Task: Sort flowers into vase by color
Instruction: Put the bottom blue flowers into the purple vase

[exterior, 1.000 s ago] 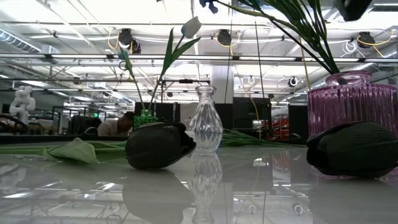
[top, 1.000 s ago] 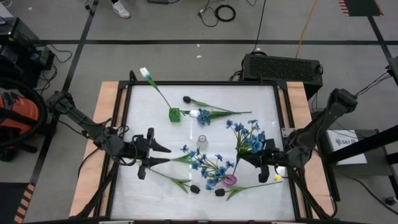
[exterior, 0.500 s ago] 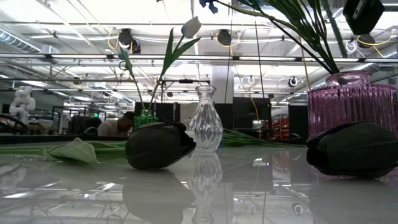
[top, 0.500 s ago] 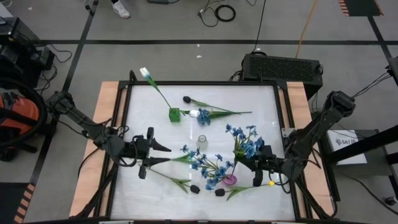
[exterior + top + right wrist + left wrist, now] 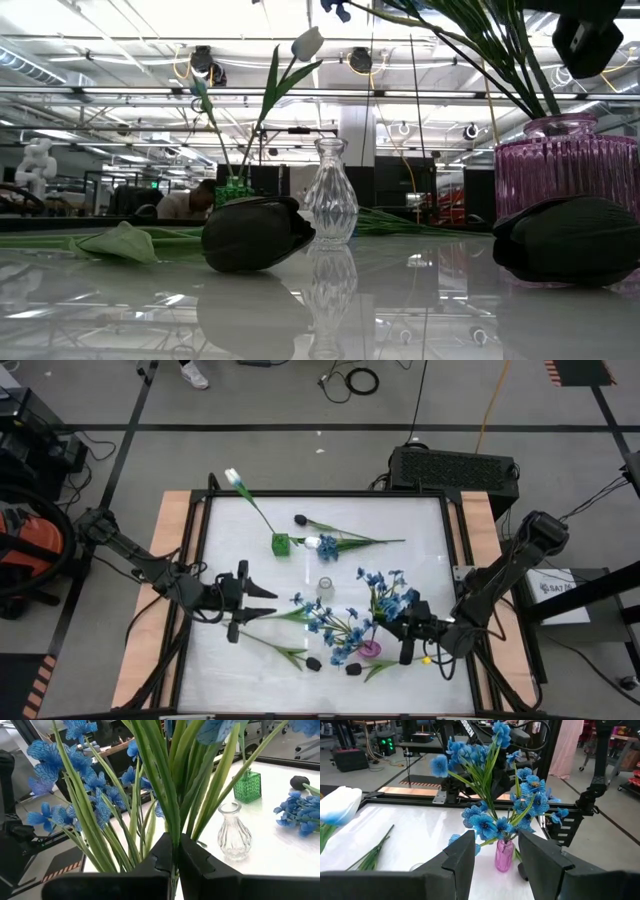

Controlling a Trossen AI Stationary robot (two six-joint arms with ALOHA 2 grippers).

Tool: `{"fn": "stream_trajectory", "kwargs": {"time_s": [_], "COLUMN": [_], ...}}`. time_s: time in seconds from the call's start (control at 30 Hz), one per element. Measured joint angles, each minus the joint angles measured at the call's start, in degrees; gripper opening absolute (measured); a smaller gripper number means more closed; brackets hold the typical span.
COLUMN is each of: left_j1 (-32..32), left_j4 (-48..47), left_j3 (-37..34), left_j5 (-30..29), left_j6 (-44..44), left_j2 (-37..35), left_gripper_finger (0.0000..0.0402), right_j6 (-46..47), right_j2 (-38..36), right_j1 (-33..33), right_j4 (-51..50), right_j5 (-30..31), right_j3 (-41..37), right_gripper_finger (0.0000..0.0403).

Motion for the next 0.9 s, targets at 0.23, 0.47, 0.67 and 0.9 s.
{"fn": "stream_trajectory", "kwargs": {"time_s": [0.23, 0.47, 0.67, 0.9], "left_j1": [0.0, 0.0, 0.0, 0.0], "left_j4": [0.0, 0.0, 0.0, 0.0], "left_j3": [0.0, 0.0, 0.0, 0.0], "left_j5": [0.0, 0.0, 0.0, 0.0], "left_j6": [0.0, 0.0, 0.0, 0.1], "left_j2": [0.0, 0.0, 0.0, 0.0], "left_gripper_finger": [0.016, 0.016, 0.016, 0.016], "right_j6": [1.5, 3.2, 3.9, 7.7], "right_j2": [0.9, 0.9, 0.9, 0.9], "right_j1": [0.0, 0.4, 0.4, 0.6], "right_j4": [0.0, -0.4, -0.9, -4.5], "right_j5": [-0.1, -3.8, -6.4, -11.2], "right_j3": [0.0, 0.0, 0.0, 0.0], "right_gripper_finger": [0.0033, 0.0097, 0.0139, 0.0165]}}
